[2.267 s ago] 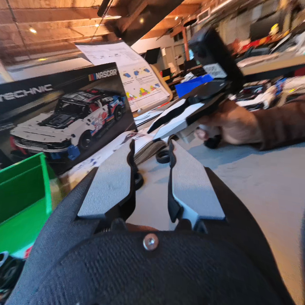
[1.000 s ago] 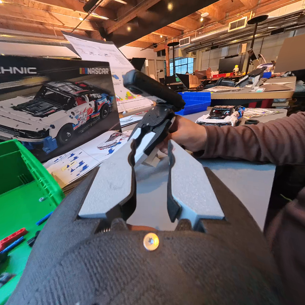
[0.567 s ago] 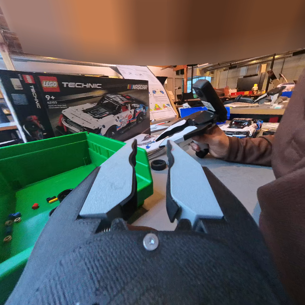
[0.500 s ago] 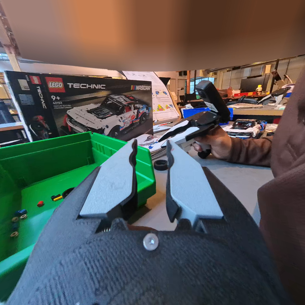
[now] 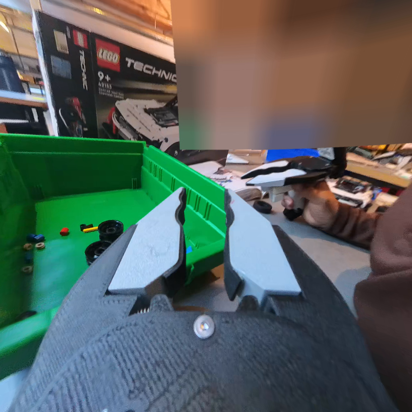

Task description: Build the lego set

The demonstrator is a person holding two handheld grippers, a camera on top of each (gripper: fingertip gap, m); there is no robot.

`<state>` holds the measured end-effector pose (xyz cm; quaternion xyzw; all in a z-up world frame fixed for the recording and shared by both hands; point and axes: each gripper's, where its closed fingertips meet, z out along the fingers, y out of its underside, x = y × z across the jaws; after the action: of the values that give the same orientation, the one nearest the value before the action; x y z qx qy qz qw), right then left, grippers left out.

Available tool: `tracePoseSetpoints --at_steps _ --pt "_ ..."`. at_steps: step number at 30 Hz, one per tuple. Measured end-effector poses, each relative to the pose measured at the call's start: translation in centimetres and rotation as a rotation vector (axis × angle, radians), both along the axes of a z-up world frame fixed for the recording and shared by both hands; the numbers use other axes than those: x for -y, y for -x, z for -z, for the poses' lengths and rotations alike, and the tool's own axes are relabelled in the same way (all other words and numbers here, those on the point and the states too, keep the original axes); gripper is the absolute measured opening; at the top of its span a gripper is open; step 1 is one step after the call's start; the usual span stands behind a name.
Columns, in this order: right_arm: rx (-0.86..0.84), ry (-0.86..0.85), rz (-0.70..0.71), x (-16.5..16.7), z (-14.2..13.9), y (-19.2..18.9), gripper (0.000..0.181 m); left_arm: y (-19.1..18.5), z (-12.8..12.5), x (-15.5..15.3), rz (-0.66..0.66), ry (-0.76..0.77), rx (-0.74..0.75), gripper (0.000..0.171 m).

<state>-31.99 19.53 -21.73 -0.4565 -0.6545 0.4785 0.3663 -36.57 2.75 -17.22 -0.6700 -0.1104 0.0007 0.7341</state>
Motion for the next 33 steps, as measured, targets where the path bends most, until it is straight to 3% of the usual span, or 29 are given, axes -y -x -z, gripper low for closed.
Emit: tracePoseSetpoints --at_steps 2,4,7,9,12,14,20,25,30,33 --pt "-0.005 0.021 -0.008 0.1 -0.2 -0.2 0.024 0.5 1.0 -1.3 0.053 0.169 -0.013 0.027" --pt "-0.006 0.038 -0.019 0.3 -0.3 -0.4 0.024 1.0 2.7 -2.0 0.137 0.445 -0.031 0.026" --pt "-0.009 0.053 -0.031 0.5 -0.5 -0.9 0.024 2.7 3.6 -2.4 0.181 0.687 -0.085 0.020" --pt "-0.011 0.057 -0.034 0.7 -0.6 -1.0 0.024 2.1 5.0 -2.3 0.322 0.861 -0.087 0.021" --pt "-0.023 0.060 -0.029 0.6 -1.0 -1.2 0.025 1.0 6.6 -2.4 0.506 1.022 -0.096 0.019" --pt "-0.037 0.054 -0.024 0.6 -1.4 -1.4 0.025 1.1 7.7 -2.6 0.562 1.115 -0.100 0.020" --pt "-0.079 0.035 0.001 0.3 -2.3 -1.8 0.024 0.2 10.7 -2.1 0.686 1.343 -0.041 0.024" --pt "-0.100 0.049 0.006 0.1 -2.8 -2.0 0.024 0.8 11.2 -1.7 0.643 1.412 -0.094 0.022" --pt "-0.114 0.049 0.001 0.2 -3.3 -2.1 0.024 0.2 11.3 -1.4 0.702 1.431 -0.028 0.011" --pt "-0.131 0.042 0.009 0.0 -3.8 -2.4 0.024 1.3 11.4 -1.6 0.651 1.430 -0.086 0.000"
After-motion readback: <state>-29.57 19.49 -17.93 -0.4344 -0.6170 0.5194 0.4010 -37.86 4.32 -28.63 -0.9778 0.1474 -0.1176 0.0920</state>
